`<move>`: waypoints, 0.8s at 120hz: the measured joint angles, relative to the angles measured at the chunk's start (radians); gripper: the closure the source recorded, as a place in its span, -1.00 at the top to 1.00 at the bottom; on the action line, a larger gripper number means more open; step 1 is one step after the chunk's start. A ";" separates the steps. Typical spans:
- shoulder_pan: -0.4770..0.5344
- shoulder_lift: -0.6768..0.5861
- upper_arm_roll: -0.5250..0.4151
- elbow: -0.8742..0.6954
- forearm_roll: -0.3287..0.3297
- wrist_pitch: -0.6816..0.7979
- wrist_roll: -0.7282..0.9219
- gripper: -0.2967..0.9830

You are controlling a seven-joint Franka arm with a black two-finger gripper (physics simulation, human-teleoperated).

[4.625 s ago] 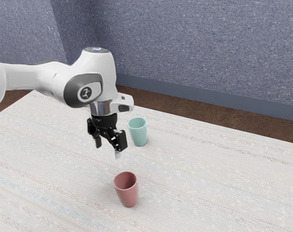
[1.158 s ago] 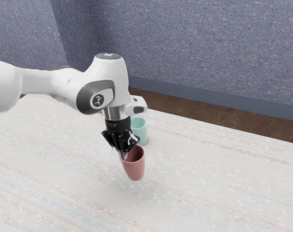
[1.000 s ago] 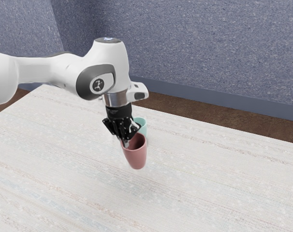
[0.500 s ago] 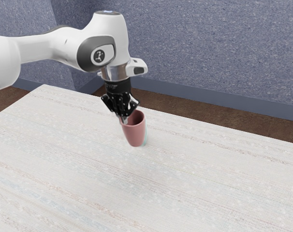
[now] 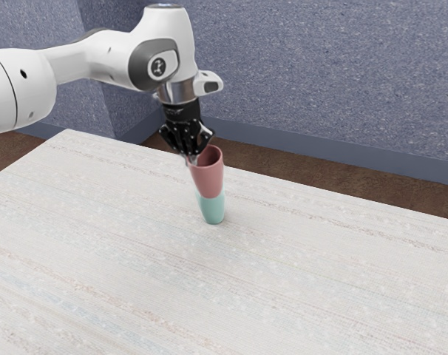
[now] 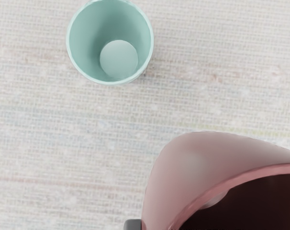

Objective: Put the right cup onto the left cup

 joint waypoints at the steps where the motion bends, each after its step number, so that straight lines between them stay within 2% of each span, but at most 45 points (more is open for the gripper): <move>1: 0.000 0.005 0.001 0.007 0.000 -0.001 0.000 -0.69; 36: 0.035 0.099 0.006 0.149 0.014 -0.017 0.002 -0.69; 62: 0.080 0.147 0.006 0.189 0.020 -0.015 0.003 -0.69; 96: 0.077 0.255 0.002 0.300 0.022 -0.014 0.006 -0.69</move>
